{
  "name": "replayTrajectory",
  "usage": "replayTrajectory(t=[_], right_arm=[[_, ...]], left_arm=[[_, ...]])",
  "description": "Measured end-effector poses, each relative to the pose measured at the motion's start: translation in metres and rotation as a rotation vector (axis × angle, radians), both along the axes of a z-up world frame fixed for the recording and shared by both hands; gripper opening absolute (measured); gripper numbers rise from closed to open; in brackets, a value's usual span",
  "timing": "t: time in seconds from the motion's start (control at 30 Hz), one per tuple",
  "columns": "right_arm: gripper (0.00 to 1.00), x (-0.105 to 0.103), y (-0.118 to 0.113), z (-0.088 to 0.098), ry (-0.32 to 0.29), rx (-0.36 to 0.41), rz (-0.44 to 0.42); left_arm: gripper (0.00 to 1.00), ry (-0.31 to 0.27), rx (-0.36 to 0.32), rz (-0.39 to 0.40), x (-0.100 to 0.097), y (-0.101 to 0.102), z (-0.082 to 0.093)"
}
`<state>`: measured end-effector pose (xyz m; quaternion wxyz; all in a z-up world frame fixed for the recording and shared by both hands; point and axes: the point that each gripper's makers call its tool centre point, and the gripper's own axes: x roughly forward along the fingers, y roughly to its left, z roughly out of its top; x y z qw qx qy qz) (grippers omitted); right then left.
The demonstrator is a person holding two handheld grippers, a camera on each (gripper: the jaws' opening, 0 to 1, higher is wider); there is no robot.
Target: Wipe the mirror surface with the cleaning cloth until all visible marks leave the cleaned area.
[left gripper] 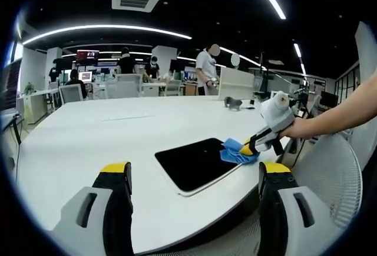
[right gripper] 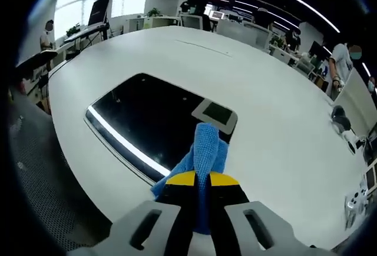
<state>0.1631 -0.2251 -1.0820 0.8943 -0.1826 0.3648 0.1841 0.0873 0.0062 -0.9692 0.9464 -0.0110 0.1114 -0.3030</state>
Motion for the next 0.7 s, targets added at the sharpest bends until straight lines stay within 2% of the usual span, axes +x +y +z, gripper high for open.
replayTrajectory(t=[0.27, 0.6, 0.7], right_arm=[[0.00, 0.001, 0.016, 0.000, -0.027, -0.057, 0.091], [0.00, 0.004, 0.035, -0.001, -0.029, -0.049, 0.124], [0.00, 0.005, 0.043, -0.001, -0.019, -0.018, 0.118]], left_arm=[[0.86, -0.006, -0.008, 0.000, 0.001, 0.000, 0.002], [0.86, -0.011, -0.012, -0.005, 0.001, -0.001, 0.002], [0.86, -0.011, -0.012, -0.005, 0.001, -0.001, 0.002]])
